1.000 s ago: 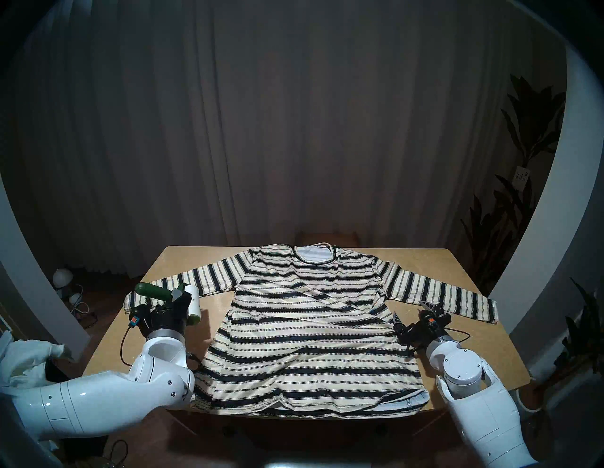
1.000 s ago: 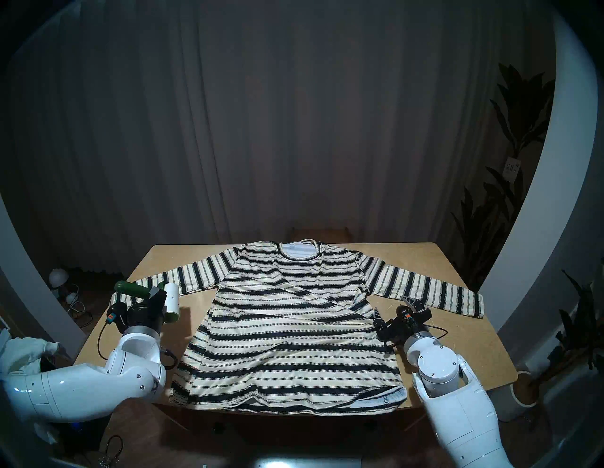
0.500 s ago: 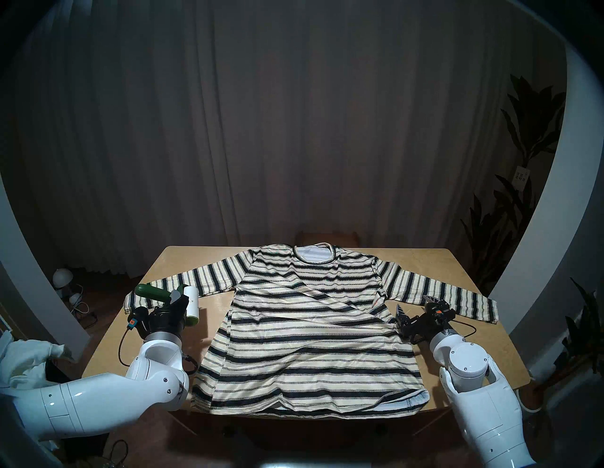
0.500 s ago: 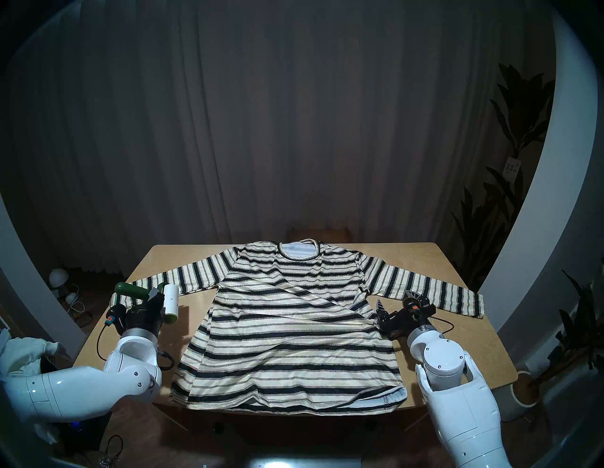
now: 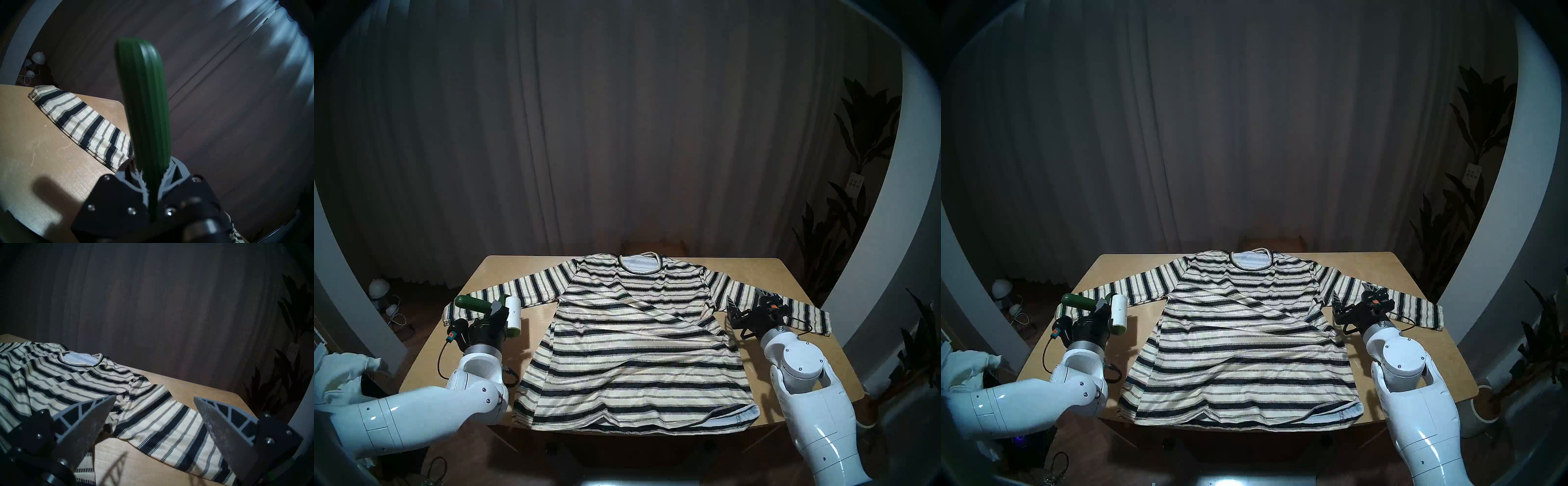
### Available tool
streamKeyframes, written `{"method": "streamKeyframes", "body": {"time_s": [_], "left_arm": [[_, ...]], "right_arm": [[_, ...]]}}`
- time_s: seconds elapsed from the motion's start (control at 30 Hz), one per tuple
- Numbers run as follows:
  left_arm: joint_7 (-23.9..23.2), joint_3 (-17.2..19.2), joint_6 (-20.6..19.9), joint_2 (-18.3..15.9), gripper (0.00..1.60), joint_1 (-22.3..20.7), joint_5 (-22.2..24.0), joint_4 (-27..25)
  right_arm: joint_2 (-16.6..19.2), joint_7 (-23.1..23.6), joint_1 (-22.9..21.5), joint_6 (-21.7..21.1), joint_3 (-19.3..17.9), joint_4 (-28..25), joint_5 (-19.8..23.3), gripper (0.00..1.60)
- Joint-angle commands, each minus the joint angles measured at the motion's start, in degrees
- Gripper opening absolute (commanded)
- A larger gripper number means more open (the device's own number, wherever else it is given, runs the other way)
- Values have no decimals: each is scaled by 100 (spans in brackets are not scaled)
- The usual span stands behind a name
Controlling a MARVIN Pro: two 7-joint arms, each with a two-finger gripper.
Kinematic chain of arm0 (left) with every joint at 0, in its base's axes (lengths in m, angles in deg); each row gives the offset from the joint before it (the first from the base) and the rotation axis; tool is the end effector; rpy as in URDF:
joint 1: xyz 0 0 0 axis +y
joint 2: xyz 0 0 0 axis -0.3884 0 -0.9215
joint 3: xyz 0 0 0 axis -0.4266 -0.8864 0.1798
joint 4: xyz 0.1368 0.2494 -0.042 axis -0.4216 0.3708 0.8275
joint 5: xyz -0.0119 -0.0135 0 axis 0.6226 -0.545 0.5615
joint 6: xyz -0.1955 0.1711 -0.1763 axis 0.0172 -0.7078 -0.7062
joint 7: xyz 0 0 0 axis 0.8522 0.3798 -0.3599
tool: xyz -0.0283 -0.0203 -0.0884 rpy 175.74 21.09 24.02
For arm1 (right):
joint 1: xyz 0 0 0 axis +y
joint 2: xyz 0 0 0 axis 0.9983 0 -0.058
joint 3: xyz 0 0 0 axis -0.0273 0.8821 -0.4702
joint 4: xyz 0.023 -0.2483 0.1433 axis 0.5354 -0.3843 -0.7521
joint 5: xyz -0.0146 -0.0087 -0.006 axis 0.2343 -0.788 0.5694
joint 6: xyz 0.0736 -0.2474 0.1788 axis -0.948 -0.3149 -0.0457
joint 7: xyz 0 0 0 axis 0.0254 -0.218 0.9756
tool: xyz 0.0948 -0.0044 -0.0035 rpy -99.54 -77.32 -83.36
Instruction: Use the fur roller to clean a top
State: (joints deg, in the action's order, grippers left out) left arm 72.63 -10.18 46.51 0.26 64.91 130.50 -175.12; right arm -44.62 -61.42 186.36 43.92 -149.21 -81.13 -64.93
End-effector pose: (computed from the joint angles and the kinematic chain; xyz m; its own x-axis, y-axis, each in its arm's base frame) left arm 0.3268 0.1169 -0.3199 -0.1161 0.6956 0.7090 0.2592 -0.6679 0.6977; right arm 0.3775 -0.1012 -0.3205 0.1212 0.2250 0.9668 0.0884 -0.9726 0.2152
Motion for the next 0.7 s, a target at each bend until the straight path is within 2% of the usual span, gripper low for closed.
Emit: {"method": "streamKeyframes", "body": {"time_s": [0.0, 0.67], "left_arm": [[-410, 136, -103, -76, 0, -46, 165, 58], [-1520, 234, -805, -263, 0, 12, 928, 383]], "right_arm": [[-107, -13, -101, 11, 80, -196, 47, 160], [-208, -141, -61, 1, 315, -192, 94, 160]]}}
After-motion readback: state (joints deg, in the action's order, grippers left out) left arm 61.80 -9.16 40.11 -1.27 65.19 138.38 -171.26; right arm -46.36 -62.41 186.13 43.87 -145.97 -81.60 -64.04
